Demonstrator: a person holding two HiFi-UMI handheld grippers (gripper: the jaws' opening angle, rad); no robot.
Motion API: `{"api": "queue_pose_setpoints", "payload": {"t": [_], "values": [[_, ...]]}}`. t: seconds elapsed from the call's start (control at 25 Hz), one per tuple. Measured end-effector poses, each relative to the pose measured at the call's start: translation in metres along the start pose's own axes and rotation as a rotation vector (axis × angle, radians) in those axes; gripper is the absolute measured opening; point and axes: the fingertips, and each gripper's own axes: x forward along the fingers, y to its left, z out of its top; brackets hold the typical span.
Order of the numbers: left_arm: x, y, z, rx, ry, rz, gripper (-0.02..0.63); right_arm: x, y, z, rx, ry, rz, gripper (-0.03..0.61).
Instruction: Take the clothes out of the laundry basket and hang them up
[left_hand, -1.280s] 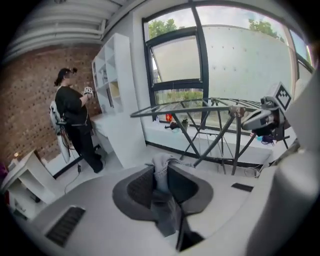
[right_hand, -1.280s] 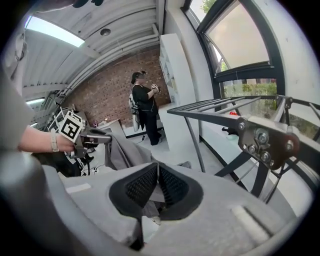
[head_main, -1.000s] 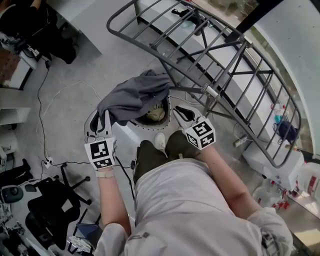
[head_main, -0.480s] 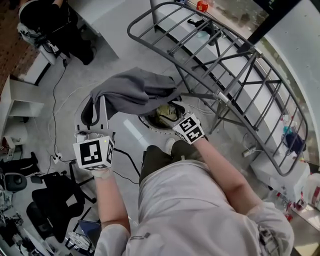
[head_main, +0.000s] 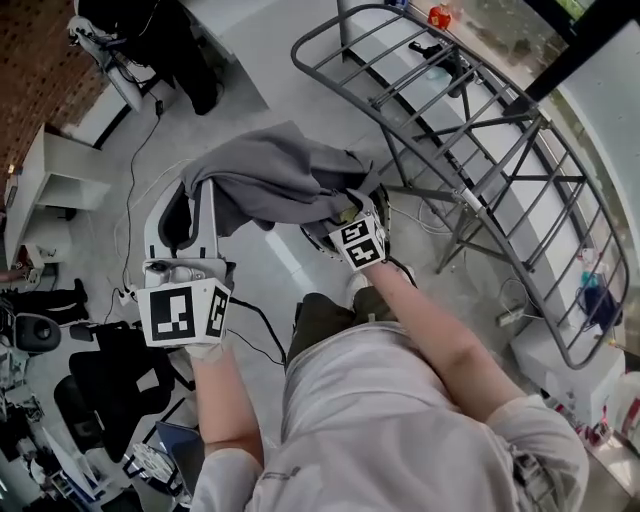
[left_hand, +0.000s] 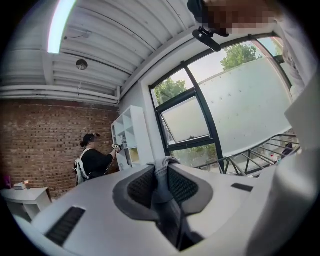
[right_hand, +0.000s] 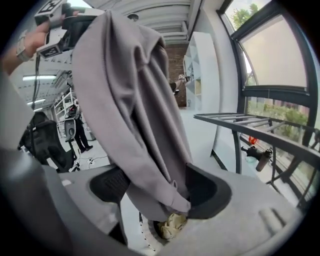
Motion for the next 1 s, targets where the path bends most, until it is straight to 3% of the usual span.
{"api": "queue_pose_setpoints", "payload": {"t": [0.12, 0.16, 0.24, 0.28, 0.4, 0.64, 0.84, 1.0], "values": [[-0.01, 0.008, 0.01, -0.014, -0.021, 0.011, 0.06, 0.009, -0.014, -0.009, 0.101, 0.03, -0.004, 0.291], [-0.013, 0.011, 0.012, -0.018, -0.026, 0.017, 0.06, 0.012, -0.017, -0.013, 0.123, 0.049, 0.004, 0.231], [-0.021, 0.023, 0.014, -0.034, -0.034, 0.038, 0.06, 0.015, -0.021, -0.014, 0.16, 0.065, 0.025, 0.044], [-0.026, 0.032, 0.014, -0.039, -0.036, 0.056, 0.06, 0.014, -0.023, -0.01, 0.176, 0.051, 0.028, 0.012], [-0.039, 0.06, 0.01, -0.023, -0.031, 0.137, 0.06, -0.008, -0.047, 0.024, 0.192, -0.066, -0.049, 0.011], [-0.047, 0.092, -0.003, 0.016, -0.056, 0.248, 0.06, -0.114, -0.129, 0.112, 0.259, -0.429, -0.307, 0.011], [-0.019, 0.087, -0.005, 0.048, -0.103, 0.254, 0.06, -0.213, -0.165, 0.167, 0.119, -0.603, -0.485, 0.011], [-0.002, 0.074, 0.002, 0.081, -0.169, 0.238, 0.06, -0.278, -0.167, 0.184, 0.003, -0.68, -0.626, 0.011]]}}
